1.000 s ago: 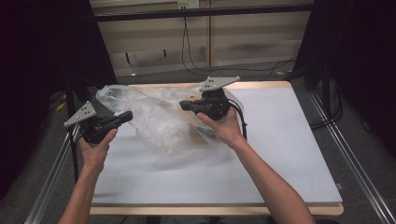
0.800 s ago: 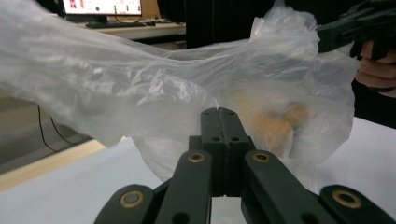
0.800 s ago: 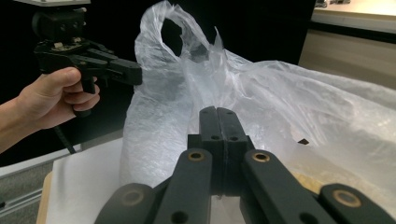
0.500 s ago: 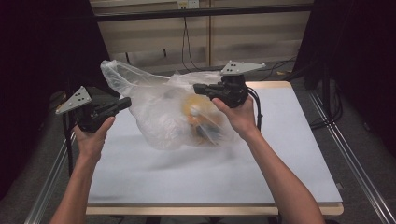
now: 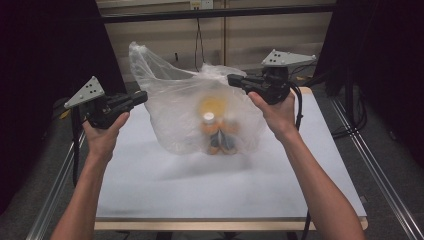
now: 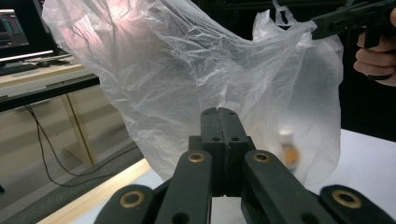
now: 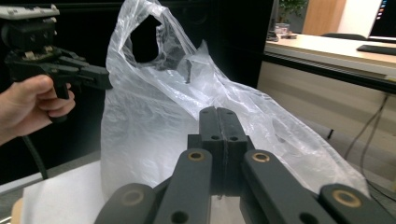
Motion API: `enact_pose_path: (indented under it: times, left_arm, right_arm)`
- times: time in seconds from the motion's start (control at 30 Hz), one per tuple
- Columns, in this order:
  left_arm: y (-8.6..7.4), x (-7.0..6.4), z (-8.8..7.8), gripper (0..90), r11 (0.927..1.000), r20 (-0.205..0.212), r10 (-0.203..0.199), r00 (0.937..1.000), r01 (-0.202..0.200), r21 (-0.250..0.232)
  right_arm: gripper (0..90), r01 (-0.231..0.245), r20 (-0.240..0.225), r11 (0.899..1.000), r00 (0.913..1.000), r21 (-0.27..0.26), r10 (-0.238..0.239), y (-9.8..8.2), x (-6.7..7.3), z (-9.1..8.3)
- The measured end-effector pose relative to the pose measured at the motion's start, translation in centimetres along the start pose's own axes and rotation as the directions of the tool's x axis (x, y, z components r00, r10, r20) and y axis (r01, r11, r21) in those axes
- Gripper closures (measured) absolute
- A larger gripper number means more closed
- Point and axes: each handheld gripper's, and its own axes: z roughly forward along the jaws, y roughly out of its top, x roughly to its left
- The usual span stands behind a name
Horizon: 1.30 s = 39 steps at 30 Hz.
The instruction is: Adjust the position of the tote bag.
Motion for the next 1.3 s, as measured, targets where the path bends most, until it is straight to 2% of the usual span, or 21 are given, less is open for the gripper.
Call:
enact_pose_path:
  times: [0.1, 0.2, 0.33, 0.6, 0.7, 0.83, 0.97, 1.13, 1.3]
  left_arm:
    - [0.7, -0.1, 0.8, 90.0, 0.9999, 0.002, 0.012, 0.9999, -0.012, 0.000]
    - [1.2, -0.3, 1.3, 90.0, 1.0000, 0.007, 0.008, 0.9999, -0.008, -0.004]
    - [1.5, -0.3, 1.7, 90.0, 0.9997, 0.016, 0.022, 0.9996, -0.022, 0.010]
    - [1.5, 0.2, 1.9, 90.0, 0.9999, 0.002, 0.007, 1.0000, -0.007, 0.012]
    - [1.5, 0.3, 1.8, 90.0, 1.0000, 0.000, -0.007, 1.0000, 0.007, -0.001]
    - [1.6, 0.2, 1.9, 90.0, 1.0000, 0.010, -0.001, 1.0000, 0.001, -0.003]
    - [2.0, -0.3, 2.5, 90.0, 0.9999, 0.030, 0.009, 0.9995, -0.009, -0.004]
    - [2.5, -0.5, 3.3, 90.0, 0.9998, 0.040, 0.018, 0.9990, -0.018, -0.002]
    - [2.6, -0.7, 4.3, 90.0, 0.9999, 0.050, 0.014, 0.9987, -0.014, 0.005]
  right_arm:
    - [90.0, 0.003, 0.014, 1.000, 0.9999, -0.004, -0.003, 0.1, -0.2, -0.7]
    - [90.0, -0.004, 0.021, 1.000, 0.9998, -0.014, 0.005, 0.2, -0.5, -1.3]
    - [90.0, -0.005, 0.025, 1.000, 0.9997, -0.008, 0.005, 0.1, -0.9, -2.0]
    - [90.0, 0.005, 0.020, 1.000, 0.9998, -0.005, -0.005, 0.3, -0.6, -2.3]
    - [90.0, 0.006, 0.007, 1.000, 1.0000, -0.007, -0.006, 0.4, -0.4, -2.3]
    - [90.0, 0.008, 0.014, 1.000, 0.9999, -0.005, -0.007, 0.5, -0.5, -2.4]
    - [90.0, 0.000, 0.062, 1.000, 0.9981, -0.003, 0.000, 0.5, -1.0, -2.9]
    - [90.0, -0.025, 0.060, 0.999, 0.9978, -0.021, 0.027, 0.0, -1.8, -3.7]
    - [90.0, -0.022, 0.084, 1.000, 0.9962, -0.016, 0.023, -0.3, -2.1, -4.5]
